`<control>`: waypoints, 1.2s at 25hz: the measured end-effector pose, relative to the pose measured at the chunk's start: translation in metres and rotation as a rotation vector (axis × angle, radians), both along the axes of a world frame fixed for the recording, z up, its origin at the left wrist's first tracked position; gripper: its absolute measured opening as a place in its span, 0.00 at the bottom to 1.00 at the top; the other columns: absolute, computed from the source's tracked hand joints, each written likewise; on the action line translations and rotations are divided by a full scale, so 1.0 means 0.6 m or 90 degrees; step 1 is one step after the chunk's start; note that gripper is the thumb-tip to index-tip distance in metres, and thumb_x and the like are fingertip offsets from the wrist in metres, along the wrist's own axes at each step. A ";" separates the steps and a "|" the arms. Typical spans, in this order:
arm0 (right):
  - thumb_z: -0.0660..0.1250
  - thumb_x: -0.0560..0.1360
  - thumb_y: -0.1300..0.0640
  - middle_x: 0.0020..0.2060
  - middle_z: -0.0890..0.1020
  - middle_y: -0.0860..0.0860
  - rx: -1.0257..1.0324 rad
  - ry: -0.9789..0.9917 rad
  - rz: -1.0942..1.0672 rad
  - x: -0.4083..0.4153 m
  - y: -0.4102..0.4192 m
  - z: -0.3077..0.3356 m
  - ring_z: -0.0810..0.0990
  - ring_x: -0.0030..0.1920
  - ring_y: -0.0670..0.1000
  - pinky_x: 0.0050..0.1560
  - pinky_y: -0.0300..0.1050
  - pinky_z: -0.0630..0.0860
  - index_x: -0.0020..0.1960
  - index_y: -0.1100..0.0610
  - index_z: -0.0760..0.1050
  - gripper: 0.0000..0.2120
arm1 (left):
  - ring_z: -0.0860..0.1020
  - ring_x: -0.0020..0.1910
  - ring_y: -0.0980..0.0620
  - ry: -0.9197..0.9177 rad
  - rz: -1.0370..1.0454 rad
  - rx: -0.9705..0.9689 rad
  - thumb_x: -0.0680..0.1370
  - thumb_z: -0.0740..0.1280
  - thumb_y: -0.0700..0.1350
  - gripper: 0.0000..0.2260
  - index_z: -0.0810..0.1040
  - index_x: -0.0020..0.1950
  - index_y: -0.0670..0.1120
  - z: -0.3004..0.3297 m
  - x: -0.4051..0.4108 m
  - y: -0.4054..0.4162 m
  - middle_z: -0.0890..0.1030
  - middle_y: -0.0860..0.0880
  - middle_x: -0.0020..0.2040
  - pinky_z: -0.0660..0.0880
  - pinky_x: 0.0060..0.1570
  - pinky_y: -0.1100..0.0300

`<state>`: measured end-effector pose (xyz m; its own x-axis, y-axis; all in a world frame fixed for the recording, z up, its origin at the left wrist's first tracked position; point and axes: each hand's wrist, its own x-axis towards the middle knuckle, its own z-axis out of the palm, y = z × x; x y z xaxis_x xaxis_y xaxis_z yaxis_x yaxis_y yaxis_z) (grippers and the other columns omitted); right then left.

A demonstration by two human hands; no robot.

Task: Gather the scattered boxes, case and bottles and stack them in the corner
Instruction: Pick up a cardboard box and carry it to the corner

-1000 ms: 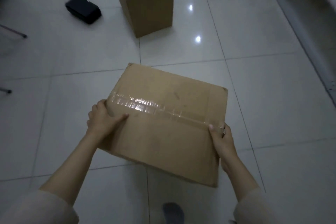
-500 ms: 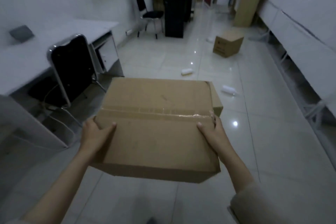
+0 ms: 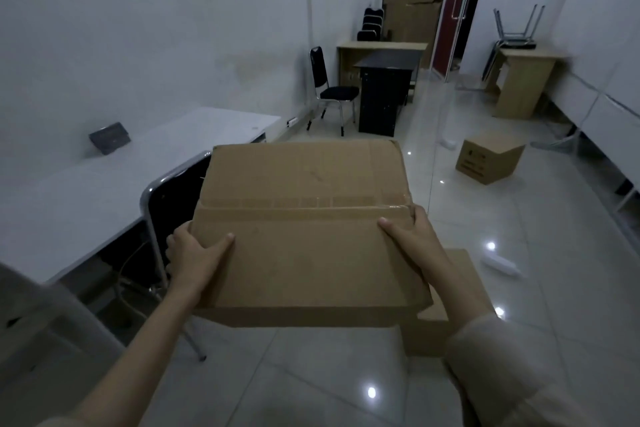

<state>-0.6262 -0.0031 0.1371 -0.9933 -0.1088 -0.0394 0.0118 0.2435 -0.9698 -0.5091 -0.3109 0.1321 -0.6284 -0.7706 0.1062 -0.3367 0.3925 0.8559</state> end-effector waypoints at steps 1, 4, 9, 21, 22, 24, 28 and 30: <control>0.70 0.70 0.48 0.53 0.74 0.48 -0.005 -0.001 -0.004 -0.035 -0.009 0.001 0.76 0.55 0.54 0.58 0.54 0.75 0.67 0.52 0.63 0.29 | 0.69 0.65 0.37 -0.003 -0.003 -0.005 0.68 0.74 0.52 0.32 0.66 0.67 0.43 0.003 -0.035 -0.009 0.69 0.39 0.66 0.66 0.65 0.41; 0.70 0.71 0.52 0.54 0.75 0.50 -0.025 0.010 -0.008 -0.145 -0.033 0.000 0.76 0.51 0.52 0.51 0.49 0.75 0.66 0.54 0.64 0.27 | 0.66 0.66 0.37 -0.014 -0.015 -0.014 0.69 0.73 0.52 0.33 0.64 0.69 0.43 0.005 -0.145 -0.030 0.66 0.39 0.67 0.64 0.66 0.40; 0.68 0.72 0.51 0.54 0.74 0.50 -0.005 0.033 -0.003 -0.374 -0.064 -0.007 0.76 0.53 0.53 0.52 0.50 0.75 0.66 0.55 0.64 0.26 | 0.67 0.66 0.36 -0.015 -0.030 -0.016 0.69 0.73 0.52 0.32 0.65 0.68 0.43 -0.002 -0.373 -0.065 0.66 0.38 0.67 0.64 0.65 0.39; 0.67 0.74 0.53 0.55 0.74 0.51 -0.006 0.047 0.027 -0.936 -0.194 0.011 0.75 0.50 0.51 0.42 0.42 0.72 0.67 0.56 0.65 0.24 | 0.68 0.64 0.39 -0.004 -0.027 0.002 0.69 0.72 0.53 0.33 0.62 0.67 0.44 -0.006 -0.920 -0.194 0.66 0.40 0.66 0.67 0.63 0.37; 0.66 0.74 0.54 0.56 0.74 0.51 -0.003 0.047 0.027 -0.982 -0.209 0.008 0.75 0.50 0.51 0.40 0.41 0.72 0.67 0.57 0.65 0.23 | 0.68 0.64 0.39 -0.011 -0.032 -0.002 0.69 0.72 0.53 0.33 0.62 0.67 0.44 -0.009 -0.967 -0.209 0.66 0.40 0.66 0.67 0.63 0.37; 0.66 0.74 0.55 0.57 0.75 0.53 0.000 0.046 0.028 -1.080 -0.243 0.007 0.76 0.51 0.52 0.41 0.42 0.73 0.67 0.57 0.65 0.23 | 0.68 0.64 0.39 -0.016 -0.035 -0.007 0.69 0.72 0.54 0.33 0.62 0.68 0.44 -0.016 -1.067 -0.246 0.67 0.40 0.66 0.69 0.62 0.40; 0.65 0.75 0.56 0.60 0.76 0.56 0.006 0.049 0.012 -1.290 -0.325 0.023 0.76 0.54 0.55 0.52 0.50 0.74 0.67 0.57 0.66 0.21 | 0.68 0.65 0.38 -0.022 -0.033 -0.003 0.69 0.72 0.54 0.33 0.62 0.68 0.44 -0.012 -1.288 -0.328 0.67 0.40 0.67 0.68 0.63 0.40; 0.65 0.75 0.56 0.61 0.76 0.56 0.012 0.048 0.002 -1.382 -0.359 0.032 0.76 0.54 0.55 0.53 0.50 0.73 0.67 0.57 0.66 0.21 | 0.67 0.65 0.38 -0.029 -0.040 0.004 0.69 0.72 0.54 0.34 0.61 0.69 0.44 -0.006 -1.387 -0.360 0.66 0.40 0.67 0.66 0.64 0.39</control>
<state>-1.4553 -0.2183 0.1562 -0.9931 -0.1125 0.0328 -0.0614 0.2611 -0.9634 -1.3416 -0.5271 0.1286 -0.6794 -0.7302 0.0721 -0.3498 0.4088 0.8429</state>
